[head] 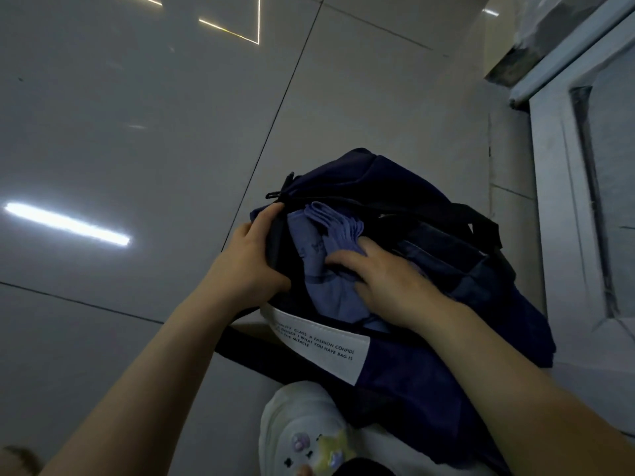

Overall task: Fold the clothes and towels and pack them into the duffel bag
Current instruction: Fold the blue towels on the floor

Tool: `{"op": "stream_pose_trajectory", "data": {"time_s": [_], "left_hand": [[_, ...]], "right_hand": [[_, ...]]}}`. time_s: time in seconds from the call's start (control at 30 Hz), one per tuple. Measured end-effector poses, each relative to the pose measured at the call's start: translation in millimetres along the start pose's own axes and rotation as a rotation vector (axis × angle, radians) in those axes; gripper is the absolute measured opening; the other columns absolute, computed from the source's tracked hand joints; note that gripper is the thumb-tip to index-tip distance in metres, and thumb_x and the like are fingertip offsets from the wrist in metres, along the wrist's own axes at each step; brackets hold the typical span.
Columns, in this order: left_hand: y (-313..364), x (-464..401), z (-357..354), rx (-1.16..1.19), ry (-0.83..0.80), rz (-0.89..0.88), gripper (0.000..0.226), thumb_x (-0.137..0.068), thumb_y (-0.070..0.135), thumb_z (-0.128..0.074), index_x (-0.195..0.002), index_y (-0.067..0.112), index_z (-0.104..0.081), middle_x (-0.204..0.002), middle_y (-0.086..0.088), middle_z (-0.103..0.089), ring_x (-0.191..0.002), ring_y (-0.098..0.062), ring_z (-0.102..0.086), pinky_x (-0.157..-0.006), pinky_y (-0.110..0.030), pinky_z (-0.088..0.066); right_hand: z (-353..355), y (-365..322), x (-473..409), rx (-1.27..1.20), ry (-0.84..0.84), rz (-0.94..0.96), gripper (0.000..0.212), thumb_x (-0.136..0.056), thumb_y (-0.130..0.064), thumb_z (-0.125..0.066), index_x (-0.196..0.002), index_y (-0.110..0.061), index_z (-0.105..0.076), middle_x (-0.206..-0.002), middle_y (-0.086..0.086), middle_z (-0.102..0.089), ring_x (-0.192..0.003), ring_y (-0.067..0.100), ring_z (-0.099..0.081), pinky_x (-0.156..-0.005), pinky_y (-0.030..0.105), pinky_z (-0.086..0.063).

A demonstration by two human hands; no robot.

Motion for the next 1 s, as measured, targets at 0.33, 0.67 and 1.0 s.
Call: {"op": "stream_pose_trajectory", "data": {"time_s": [0.33, 0.67, 1.0], "left_hand": [[3.9, 2.1, -2.5, -0.008, -0.046, 0.0, 0.106, -0.069, 0.004, -0.072, -0.149, 0.039, -0.012, -0.136, -0.006, -0.035, -0.119, -0.026, -0.045, -0.084, -0.028, -0.038], [19.3, 19.3, 7.6, -0.072, -0.056, -0.061, 0.108, -0.066, 0.006, -0.072, -0.149, 0.04, -0.011, -0.141, -0.003, -0.035, -0.118, -0.026, -0.047, -0.089, -0.034, -0.045], [41.2, 35.0, 16.9, -0.196, -0.071, -0.037, 0.106, -0.072, 0.012, -0.07, -0.148, 0.046, -0.005, -0.142, -0.003, -0.03, -0.114, -0.028, -0.049, -0.085, -0.032, -0.044]], "right_hand": [[16.2, -41.0, -17.4, 0.104, 0.198, -0.171, 0.036, -0.093, -0.034, -0.058, -0.119, -0.011, -0.05, -0.112, 0.012, -0.057, -0.097, 0.033, -0.058, -0.065, 0.033, -0.035], [-25.0, -24.8, -26.9, -0.212, -0.145, -0.113, 0.025, -0.088, -0.019, -0.057, -0.111, -0.014, -0.046, -0.104, 0.011, -0.061, -0.094, 0.028, -0.057, -0.067, 0.033, -0.039], [-20.2, -4.7, -12.7, 0.31, -0.07, -0.097, 0.086, -0.079, -0.047, -0.065, -0.149, -0.035, -0.016, -0.151, 0.009, -0.018, -0.13, 0.032, -0.027, -0.1, 0.042, -0.032]]}}
Point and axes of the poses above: each hand's wrist, its own x-axis away from the middle knuckle, its own z-axis out of the back of the hand, y = z × x, the point moved 6 cm from there along -x, towards the middle knuckle
